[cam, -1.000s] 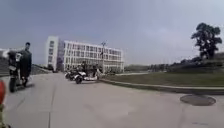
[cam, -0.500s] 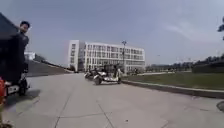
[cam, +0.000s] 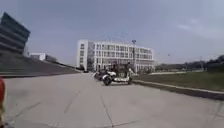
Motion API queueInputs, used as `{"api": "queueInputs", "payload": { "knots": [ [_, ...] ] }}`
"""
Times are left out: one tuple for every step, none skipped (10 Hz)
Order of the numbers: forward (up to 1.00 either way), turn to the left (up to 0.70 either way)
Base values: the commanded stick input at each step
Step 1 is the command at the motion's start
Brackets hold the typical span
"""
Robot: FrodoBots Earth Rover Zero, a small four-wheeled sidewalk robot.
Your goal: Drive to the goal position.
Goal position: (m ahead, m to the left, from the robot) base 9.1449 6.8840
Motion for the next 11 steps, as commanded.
{"api": "queueInputs", "payload": {
  "knots": [
    [0.7,-0.01],
    [0.7,-0.01],
    [0.7,-0.01],
    [0.7,-0.01],
    [0.7,-0.01],
    [0.7,-0.01],
    [0.7,-0.01],
    [0.7,-0.01],
    [0.7,-0.01],
    [0.7,-0.01],
    [0.7,-0.01]
  ]
}}
